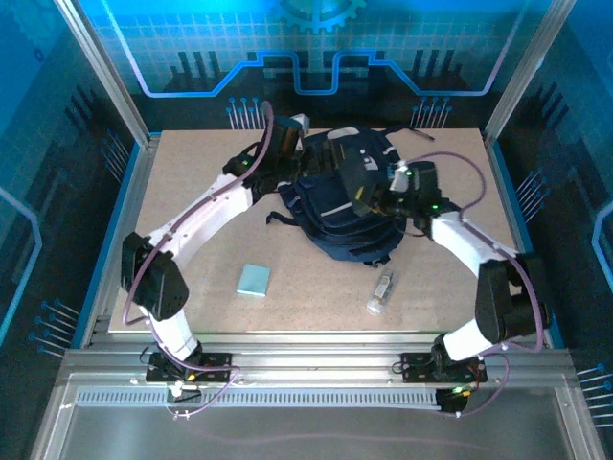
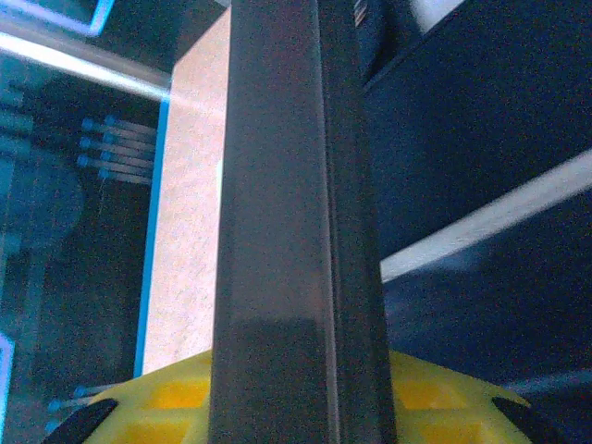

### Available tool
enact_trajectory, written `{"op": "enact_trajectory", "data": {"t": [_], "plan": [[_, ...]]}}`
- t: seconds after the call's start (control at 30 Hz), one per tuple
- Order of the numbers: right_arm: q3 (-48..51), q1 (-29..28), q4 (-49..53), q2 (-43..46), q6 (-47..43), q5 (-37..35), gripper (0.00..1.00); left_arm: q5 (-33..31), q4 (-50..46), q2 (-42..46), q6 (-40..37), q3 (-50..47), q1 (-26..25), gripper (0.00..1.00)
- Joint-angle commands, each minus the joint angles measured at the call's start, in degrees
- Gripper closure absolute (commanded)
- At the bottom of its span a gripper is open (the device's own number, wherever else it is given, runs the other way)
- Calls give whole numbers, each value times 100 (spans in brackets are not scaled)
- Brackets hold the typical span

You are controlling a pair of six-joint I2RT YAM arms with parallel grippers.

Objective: Pack books, pencil case, and school supplies into a backpack

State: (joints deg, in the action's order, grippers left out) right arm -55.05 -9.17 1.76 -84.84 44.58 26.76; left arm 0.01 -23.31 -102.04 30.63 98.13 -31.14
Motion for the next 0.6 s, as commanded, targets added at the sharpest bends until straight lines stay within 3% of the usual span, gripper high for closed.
{"op": "enact_trajectory", "data": {"t": [0.0, 0.1, 0.33, 0.43, 0.57], "plan": [[106, 583, 758, 633, -397, -141, 93, 785, -1040, -647, -1534, 603, -71, 3], [220, 1126, 1212, 980, -596, -191, 94, 855, -1504, -1143, -2219, 1125, -179, 9], [389, 2156, 1897, 1581, -857, -1, 91, -122, -2019, -2195, -3416, 1977, -677, 22], [419, 2375, 2054, 1756, -885, 61, 91, -521, -1941, -2509, -3715, 2037, -927, 30], [433, 2471, 2142, 1870, -889, 132, 91, -691, -1833, -2858, -3854, 2035, -1127, 31]]}}
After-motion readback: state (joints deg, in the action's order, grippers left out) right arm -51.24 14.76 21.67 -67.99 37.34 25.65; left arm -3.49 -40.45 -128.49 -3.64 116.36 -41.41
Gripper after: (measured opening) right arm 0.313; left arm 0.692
